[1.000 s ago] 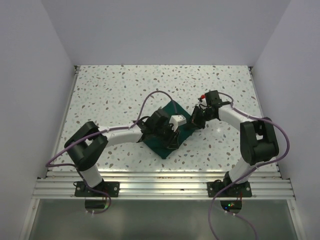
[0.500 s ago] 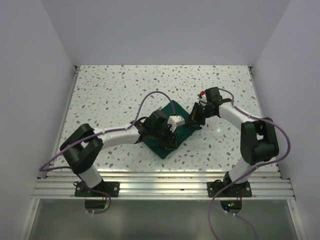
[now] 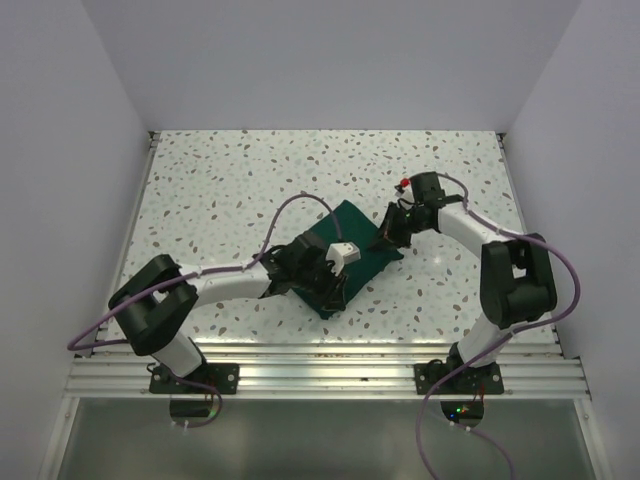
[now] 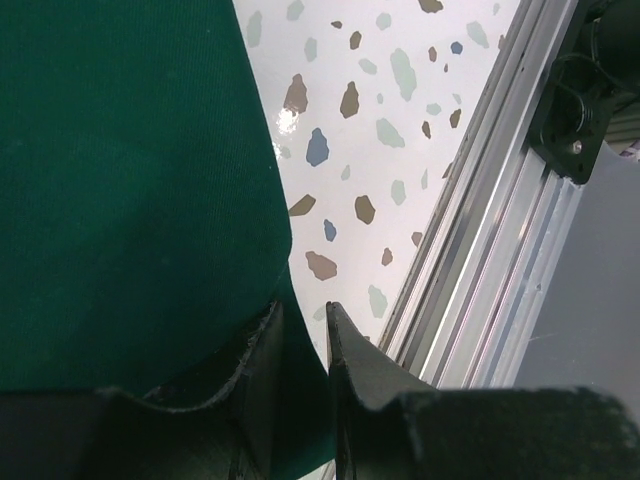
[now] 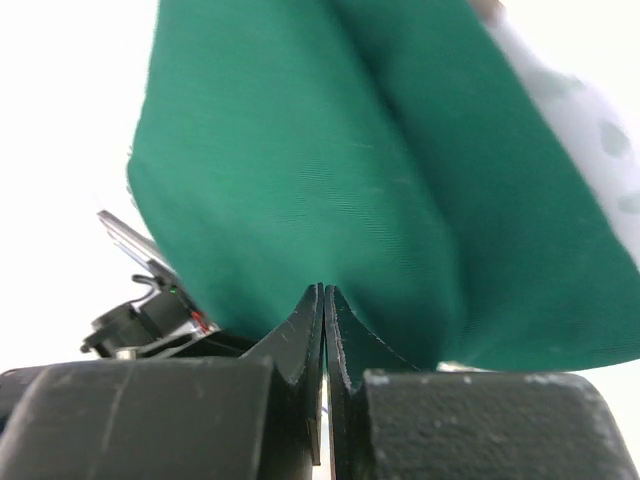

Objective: Prepare the surgical pack

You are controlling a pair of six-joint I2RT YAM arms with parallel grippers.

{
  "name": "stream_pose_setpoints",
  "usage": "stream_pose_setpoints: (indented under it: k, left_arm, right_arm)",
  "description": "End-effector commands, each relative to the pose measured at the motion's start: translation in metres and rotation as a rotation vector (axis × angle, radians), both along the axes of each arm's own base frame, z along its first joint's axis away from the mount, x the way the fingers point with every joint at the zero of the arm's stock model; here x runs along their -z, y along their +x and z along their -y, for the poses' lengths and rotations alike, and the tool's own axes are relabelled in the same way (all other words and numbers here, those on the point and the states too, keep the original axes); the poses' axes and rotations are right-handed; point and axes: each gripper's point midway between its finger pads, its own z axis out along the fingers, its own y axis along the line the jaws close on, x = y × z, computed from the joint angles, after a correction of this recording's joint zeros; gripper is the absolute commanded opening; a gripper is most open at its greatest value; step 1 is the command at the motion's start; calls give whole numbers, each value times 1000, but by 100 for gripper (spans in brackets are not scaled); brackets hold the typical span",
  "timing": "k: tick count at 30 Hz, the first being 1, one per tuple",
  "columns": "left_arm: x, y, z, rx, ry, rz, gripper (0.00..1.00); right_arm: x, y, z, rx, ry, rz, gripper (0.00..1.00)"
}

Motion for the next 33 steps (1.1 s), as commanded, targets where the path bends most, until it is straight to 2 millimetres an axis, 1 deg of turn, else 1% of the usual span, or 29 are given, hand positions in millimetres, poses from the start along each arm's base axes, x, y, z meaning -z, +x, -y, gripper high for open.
stream_pose_setpoints:
  k: [1,2,3,4,6,7,8,9,14,15,17,21,22,23,24,25,26,27,28,29,30,31,32,33]
  left_arm:
    - [8,-5,-5,-25,-23,-32,28]
    - [11,-5,-7,-34,-20,-40,28]
    - [13,-3,-8,-49,-25,-44,28]
    - [20,-5,-13,-57,-13,-56,27]
    - [25,0,-18,-83,3,-63,27]
    - [28,1,-19,-87,9,-67,27]
    - [29,5,-23,-104,16,-66,27]
    - [32,8,-27,-118,33,-67,27]
    - [43,32,-40,-159,79,-60,27]
    - [49,29,-47,-164,117,-85,27]
    - [54,36,-51,-164,135,-91,26]
    - [52,43,-53,-147,153,-64,26]
    - [47,45,-53,-146,149,-50,26]
    - [43,43,-54,-136,148,-50,27]
    - [37,42,-53,-136,140,-46,32]
    - [21,43,-51,-137,109,-22,36]
    - [11,40,-49,-138,80,-29,39]
    - [-10,38,-47,-135,35,-5,44]
    - [-20,35,-44,-137,9,-4,45]
    - [-31,30,-43,-126,-16,-3,48]
    - [-40,27,-41,-117,-41,2,50]
    - [-58,24,-41,-107,-78,30,51]
    - [-62,19,-43,-105,-88,25,53]
    - [-77,15,-44,-101,-121,47,54]
  right_arm:
    - [23,-3,10,8,-25,-5,0]
    - [26,-5,11,7,-18,-11,0]
    - [36,-10,14,12,-16,-35,0]
    - [38,-9,14,12,-10,-26,0]
    - [49,-15,15,16,8,-56,0]
    - [50,-12,12,14,27,-38,0]
    - [49,-13,10,8,50,-38,0]
    - [53,-16,8,9,60,-54,0]
    - [56,-17,6,-1,85,-56,0]
    - [57,-16,7,-2,77,-52,0]
    - [56,-15,6,-4,80,-50,0]
    - [47,-9,5,-7,81,-27,0]
    - [43,-10,6,-6,73,-31,0]
    - [35,-6,6,-14,72,-9,0]
    - [30,-5,6,-18,71,3,0]
    - [27,-7,8,-18,56,-8,0]
    - [19,-7,9,-22,50,10,1]
    - [9,-2,9,-29,45,36,3]
    - [5,-6,10,-33,37,23,5]
    - [-7,-3,11,-40,35,55,14]
    - [-13,-3,12,-39,33,63,19]
    - [-17,-6,13,-43,28,56,24]
    - [-27,-5,14,-48,21,86,34]
    - [-29,-10,15,-51,13,71,38]
